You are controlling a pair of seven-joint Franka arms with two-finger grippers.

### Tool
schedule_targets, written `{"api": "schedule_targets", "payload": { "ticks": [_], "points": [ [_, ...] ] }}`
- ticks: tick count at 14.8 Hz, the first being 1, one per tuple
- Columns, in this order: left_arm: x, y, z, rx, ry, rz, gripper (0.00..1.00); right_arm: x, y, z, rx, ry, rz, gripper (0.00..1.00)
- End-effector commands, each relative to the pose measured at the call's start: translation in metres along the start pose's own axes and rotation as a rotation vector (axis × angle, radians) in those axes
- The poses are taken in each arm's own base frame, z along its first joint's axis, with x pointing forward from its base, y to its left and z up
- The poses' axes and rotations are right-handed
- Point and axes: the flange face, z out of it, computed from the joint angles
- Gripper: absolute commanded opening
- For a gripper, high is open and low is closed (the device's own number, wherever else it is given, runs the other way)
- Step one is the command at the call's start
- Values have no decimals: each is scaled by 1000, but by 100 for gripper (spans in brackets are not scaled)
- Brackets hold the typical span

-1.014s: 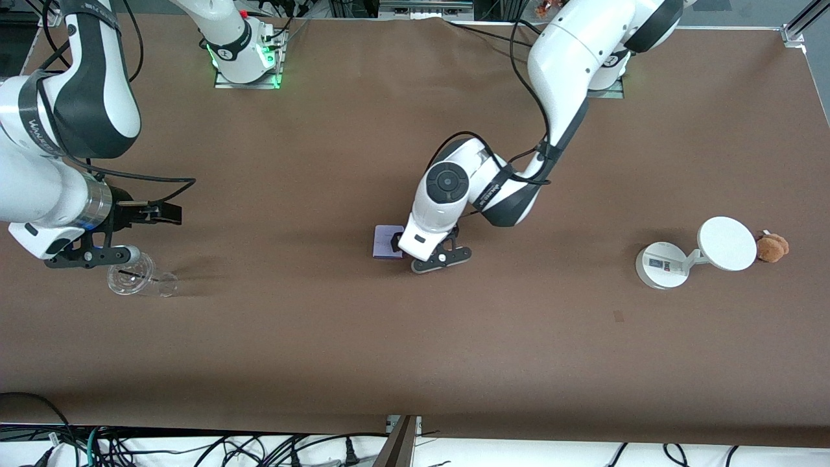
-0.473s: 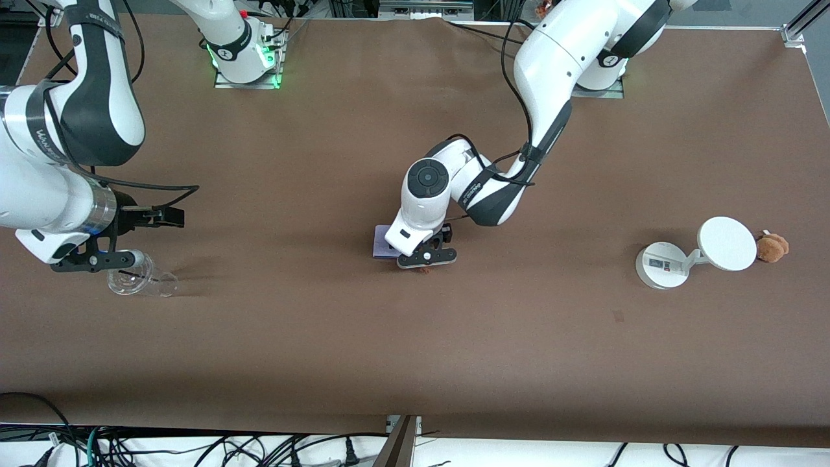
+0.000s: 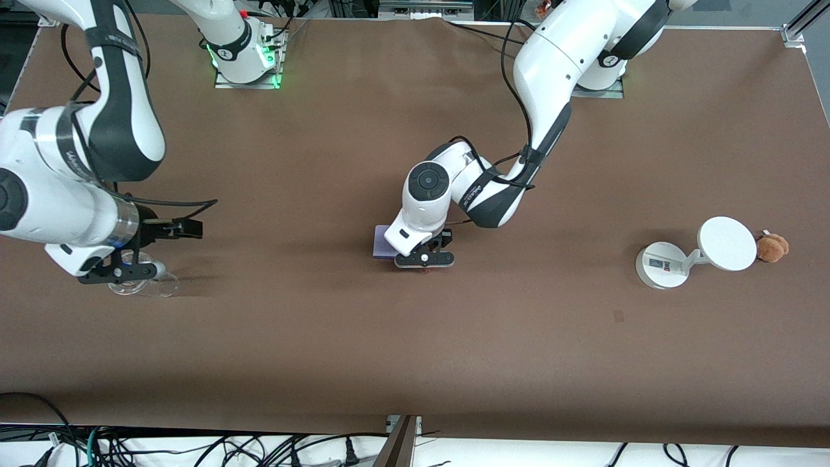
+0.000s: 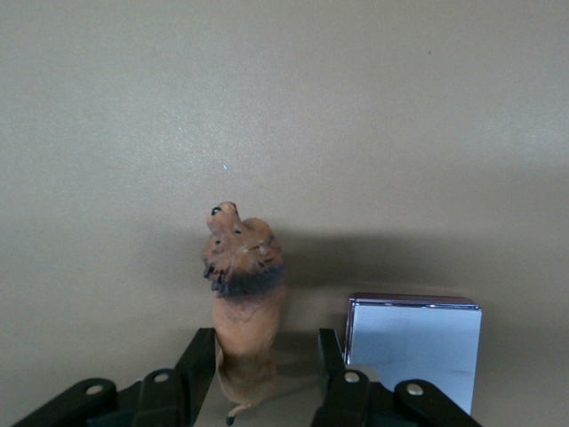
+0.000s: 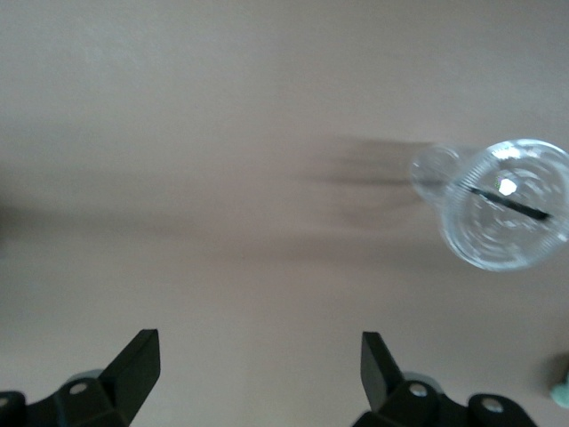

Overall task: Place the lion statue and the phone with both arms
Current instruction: 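Lower the left gripper and close it on the brown lion statue, then carry the lion toward the lamp while the right gripper reaches the phone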

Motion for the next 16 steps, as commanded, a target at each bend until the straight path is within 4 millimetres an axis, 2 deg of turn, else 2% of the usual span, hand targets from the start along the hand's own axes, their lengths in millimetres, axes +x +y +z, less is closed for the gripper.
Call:
{"api": "schedule_targets", "payload": {
  "ticks": [1, 3, 7, 11, 15, 16],
  "points": [
    [4, 3, -1, 13, 19, 32, 54, 16, -27, 22, 4, 17, -22, 100],
    [3, 3, 1, 13, 18, 35, 53, 22, -46, 34, -3, 28, -35, 100],
    [4, 2, 3, 15, 14, 64, 31, 27, -95, 61, -19, 24, 7, 100],
    [5, 1, 3, 16, 15, 77, 0, 31, -106, 80, -25, 17, -4, 100],
    [7, 0, -2, 16, 21, 75, 0, 35, -114, 100, -31, 10, -12, 100],
    [9, -2, -4, 14, 24, 73, 0, 34, -122, 102, -31, 12, -20, 100]
  ]
}}
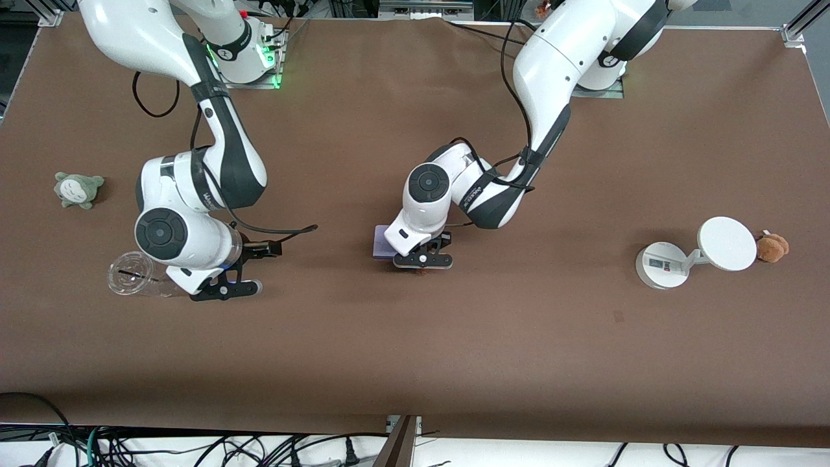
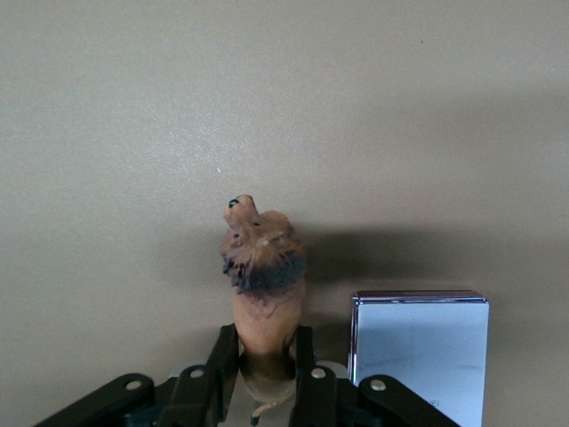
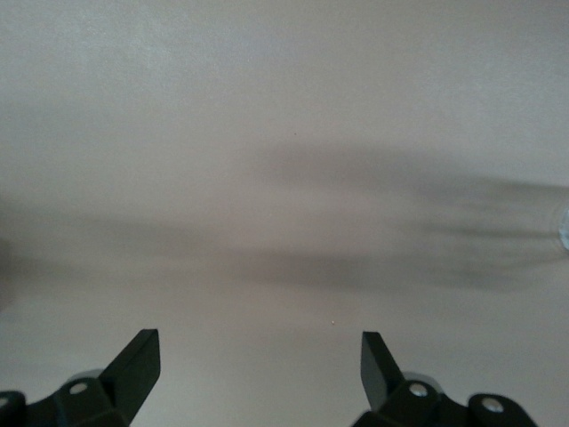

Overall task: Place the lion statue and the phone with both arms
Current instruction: 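Carry the lion toward the lamp while the right gripper reaches the phone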

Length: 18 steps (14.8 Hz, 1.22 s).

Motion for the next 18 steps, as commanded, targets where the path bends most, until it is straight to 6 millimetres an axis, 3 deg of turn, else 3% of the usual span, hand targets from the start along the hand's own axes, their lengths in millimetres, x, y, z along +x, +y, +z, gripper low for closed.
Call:
{"api": "schedule_targets", "payload": {
  "ticks": [1, 5, 8, 10, 13, 16, 18],
  "points": [
    [12, -5, -11, 11, 29, 21, 0, 1, -17, 5, 5, 10, 14, 100],
    [47, -42, -47, 3, 54, -23, 0, 0, -31, 14, 3, 18, 28, 100],
    [74, -84, -74, 10, 43, 8, 0, -1, -38, 20, 1, 20, 20, 100],
    [89, -112, -92, 20, 38, -1, 0, -5, -59, 22, 37, 18, 9, 100],
    [94, -159, -113, 62, 1, 15, 0, -7, -83, 29, 82, 17, 57, 100],
    [91, -192, -135, 89, -21, 13, 0, -17, -137, 39, 75, 41, 125, 100],
    [80, -229, -154, 113, -31, 8, 0, -23, -168, 48, 79, 66, 172, 100]
  ]
}}
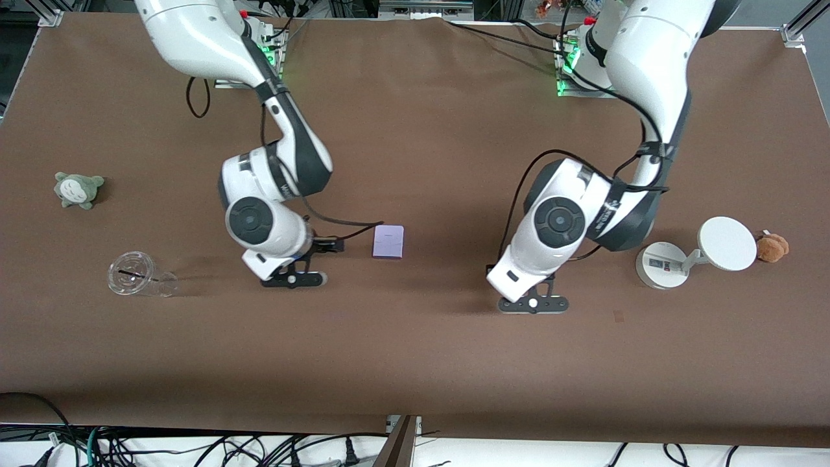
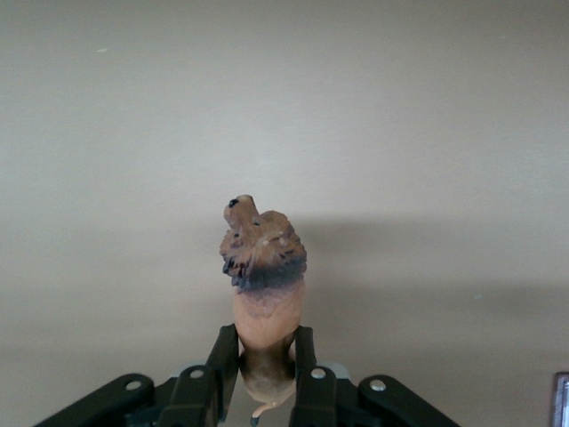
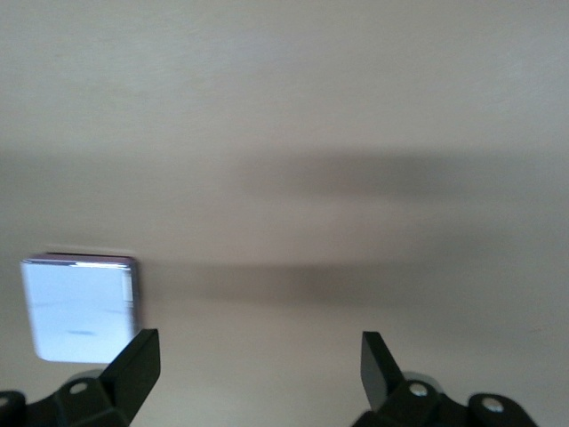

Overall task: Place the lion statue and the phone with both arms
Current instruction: 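Carry the lion toward the lamp while the right gripper reaches the phone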

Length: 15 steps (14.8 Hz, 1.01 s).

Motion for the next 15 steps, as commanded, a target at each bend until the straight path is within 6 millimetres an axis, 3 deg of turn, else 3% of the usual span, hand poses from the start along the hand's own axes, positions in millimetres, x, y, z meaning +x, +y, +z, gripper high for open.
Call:
{"api": "schedule_targets", "payload": {
  "ticks": [1, 5, 7, 9, 11, 15],
  "points": [
    [-27, -61, -28, 42, -23, 61, 0, -15, -41, 16, 15, 38, 54, 100],
    [-31, -135, -26, 32, -68, 15, 0, -38, -95, 43, 33, 92, 47, 100],
    [-44, -142, -23, 36, -66, 14, 0, -48, -114, 58, 36, 111, 60, 100],
    [-57, -166, -3, 26, -23, -10, 0, -50, -120, 68, 36, 120, 56, 100],
    [-71, -175, 27, 17, 8, 5, 0, -54, -127, 77, 39, 122, 49, 100],
    [-71, -218, 70, -10, 39, 47, 0, -59, -133, 91, 33, 125, 54, 100]
  ]
}}
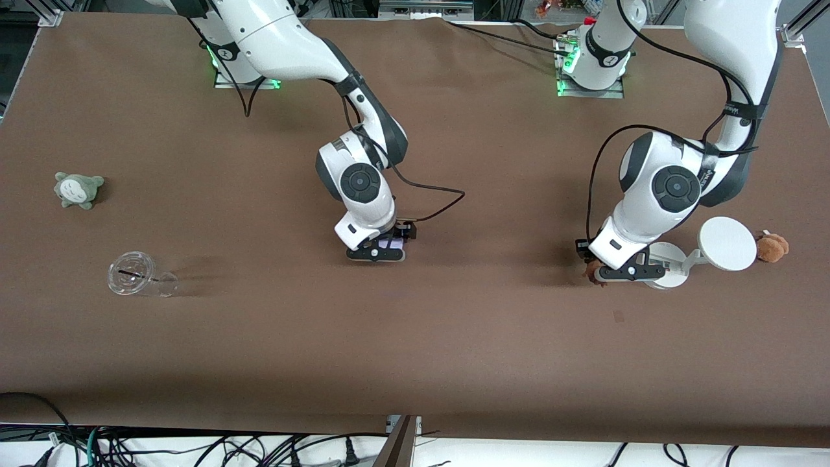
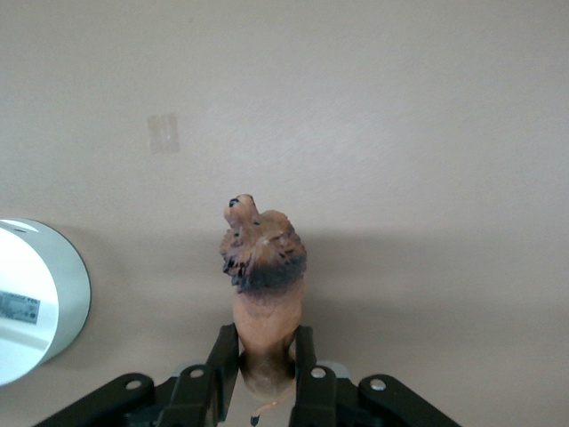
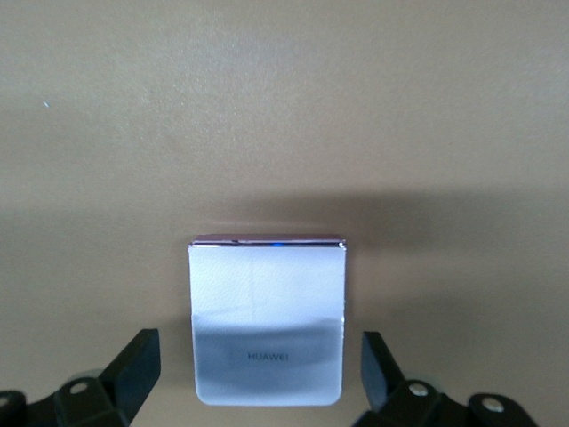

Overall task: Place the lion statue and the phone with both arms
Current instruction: 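Lower the lion beside the lamp while the right gripper grasps the phone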

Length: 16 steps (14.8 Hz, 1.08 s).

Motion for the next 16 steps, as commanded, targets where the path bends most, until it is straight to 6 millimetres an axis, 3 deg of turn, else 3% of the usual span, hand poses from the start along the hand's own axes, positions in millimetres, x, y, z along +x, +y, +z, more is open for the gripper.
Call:
{"api": "schedule_targets", "payload": {
  "ticks": [1, 9, 16],
  "points": [
    [-3, -31, 12, -12, 3, 22, 0, -3, -2, 8, -1, 5, 16, 100],
    [-6, -42, 46, -17, -51, 7, 0, -5, 0, 19, -13, -6, 17, 100],
    [-3, -65, 60, -1, -43, 5, 0, -11, -5, 29, -15, -7, 8, 100]
  ]
}}
